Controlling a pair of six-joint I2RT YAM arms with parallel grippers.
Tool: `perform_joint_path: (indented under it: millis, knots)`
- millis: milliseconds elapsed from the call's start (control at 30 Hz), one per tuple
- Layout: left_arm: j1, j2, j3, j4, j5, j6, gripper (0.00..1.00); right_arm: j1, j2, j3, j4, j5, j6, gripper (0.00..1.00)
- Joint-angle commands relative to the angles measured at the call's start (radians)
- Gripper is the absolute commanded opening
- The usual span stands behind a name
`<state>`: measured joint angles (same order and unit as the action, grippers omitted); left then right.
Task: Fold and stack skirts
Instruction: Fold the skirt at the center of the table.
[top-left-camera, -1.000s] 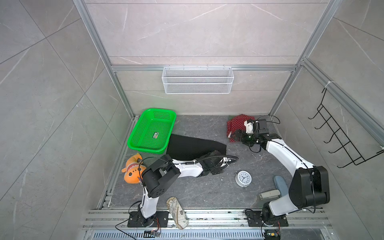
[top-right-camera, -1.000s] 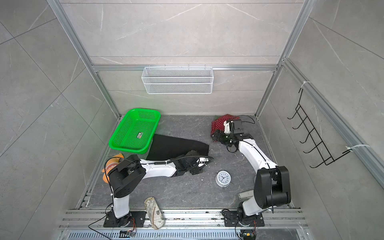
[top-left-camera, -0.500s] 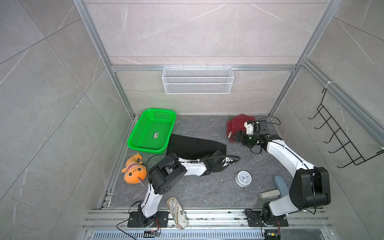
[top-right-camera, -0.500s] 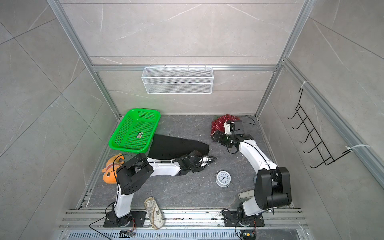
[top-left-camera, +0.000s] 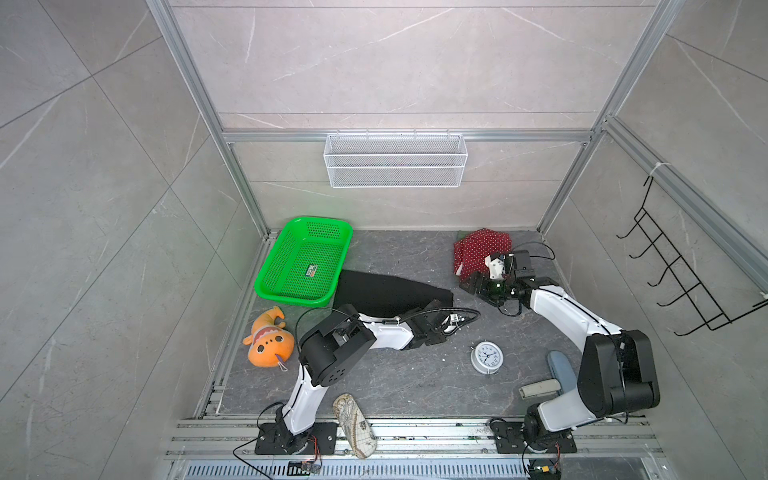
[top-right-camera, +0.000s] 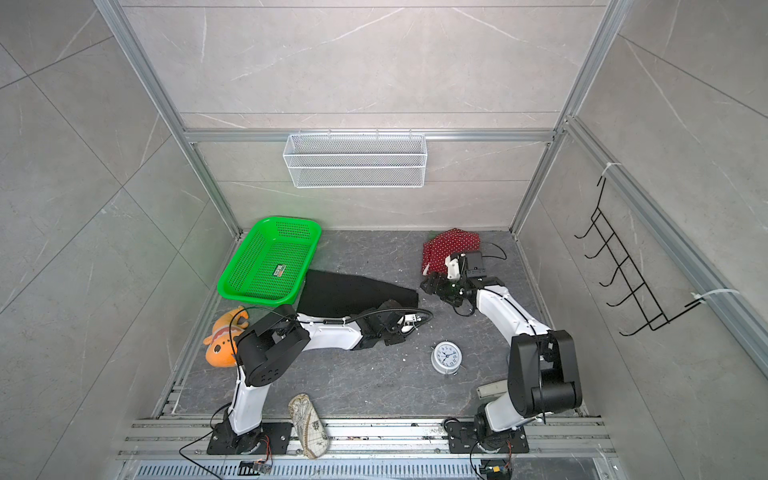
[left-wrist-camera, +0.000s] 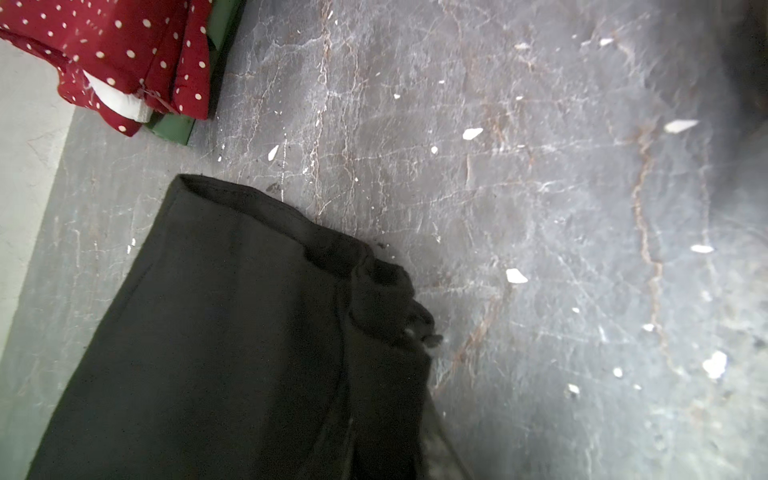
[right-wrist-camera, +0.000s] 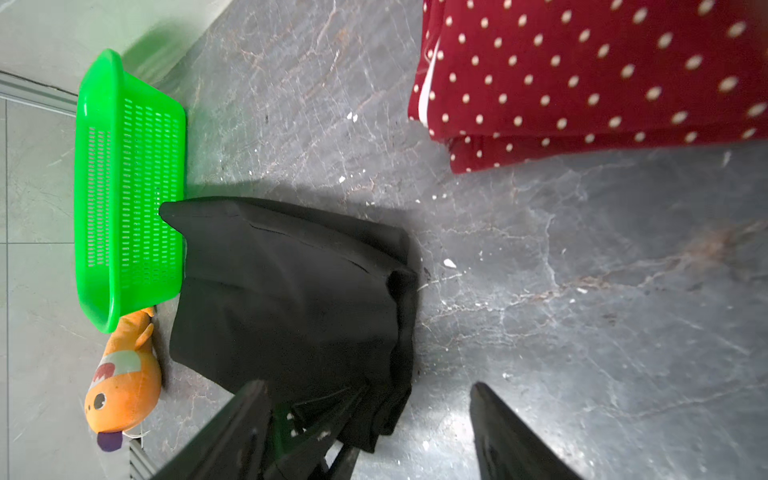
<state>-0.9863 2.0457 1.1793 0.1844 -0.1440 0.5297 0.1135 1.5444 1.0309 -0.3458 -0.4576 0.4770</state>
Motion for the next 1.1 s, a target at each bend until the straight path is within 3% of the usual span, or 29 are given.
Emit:
perform_joint_path:
  millis: [0,167,200,267,600,833,1067]
  knots:
    - [0.021,-0.090,-0.024,0.053,0.083,-0.051,0.17,-0.002,0.049,0.011,-0.019,-0.063,0.015,0.79]
    - [0.037,-0.154,-0.036,0.061,0.145,-0.078,0.17,0.002,0.071,-0.024,0.036,-0.113,0.055,0.82]
    - [0.037,-0.165,-0.037,0.064,0.152,-0.083,0.17,0.003,0.073,-0.025,0.036,-0.111,0.063,0.85]
    - [0.037,-0.181,-0.037,0.063,0.168,-0.089,0.17,0.010,0.079,-0.028,0.036,-0.104,0.074,1.00]
    - [0.037,-0.196,-0.026,0.063,0.193,-0.103,0.17,0.055,0.148,-0.042,0.051,-0.063,0.163,1.00]
    - [0.037,-0.196,-0.023,0.066,0.190,-0.105,0.17,0.069,0.171,-0.095,0.101,-0.071,0.230,0.93]
    - [0.037,-0.193,-0.018,0.066,0.198,-0.119,0.17,0.087,0.200,-0.125,0.197,-0.120,0.300,0.75]
